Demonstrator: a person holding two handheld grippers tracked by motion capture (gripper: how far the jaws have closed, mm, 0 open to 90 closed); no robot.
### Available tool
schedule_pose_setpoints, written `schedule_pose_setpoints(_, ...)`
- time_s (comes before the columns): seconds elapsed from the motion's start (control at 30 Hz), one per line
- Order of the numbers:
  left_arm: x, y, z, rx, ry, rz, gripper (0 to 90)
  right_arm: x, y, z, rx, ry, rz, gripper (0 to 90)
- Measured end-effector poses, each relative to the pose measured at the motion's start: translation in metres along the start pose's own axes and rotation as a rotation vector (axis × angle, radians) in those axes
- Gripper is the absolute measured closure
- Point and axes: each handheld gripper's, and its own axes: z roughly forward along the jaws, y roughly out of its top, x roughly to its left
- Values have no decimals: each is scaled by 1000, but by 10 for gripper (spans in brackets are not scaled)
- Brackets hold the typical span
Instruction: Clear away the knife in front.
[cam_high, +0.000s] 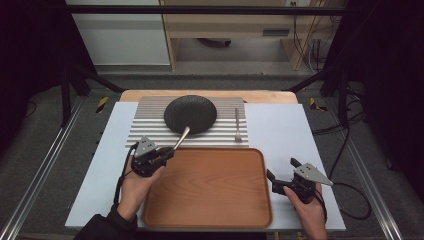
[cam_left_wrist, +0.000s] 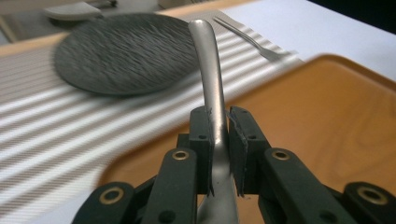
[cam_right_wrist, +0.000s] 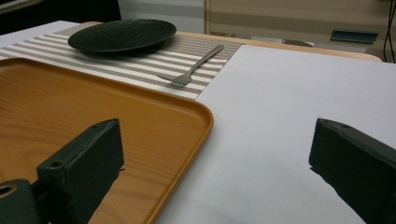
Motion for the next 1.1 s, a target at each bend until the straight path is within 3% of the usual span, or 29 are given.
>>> schedule_pose_setpoints(0.1, -12, -6, 4, 29, -18, 17, 803, 0, 0, -1, -3, -1, 3, 33)
schedule_pose_setpoints(0.3, -22, -22, 11, 73, -53, -38, 802, 0, 1, -1, -3, 4, 3, 33)
schedule_pose_setpoints(0.43, -29, -30, 14, 106, -58, -36, 802, 1, 1, -1, -5, 6, -1, 33)
schedule_pose_setpoints(0.67, -33, -40, 17, 156, -52, -43, 802, 0, 1, -1, -4, 7, 0, 33)
schedule_pose_setpoints(1.1, -38, -49, 23, 195, -49, -46, 802, 1, 1, -1, -1, 10, -6, 33)
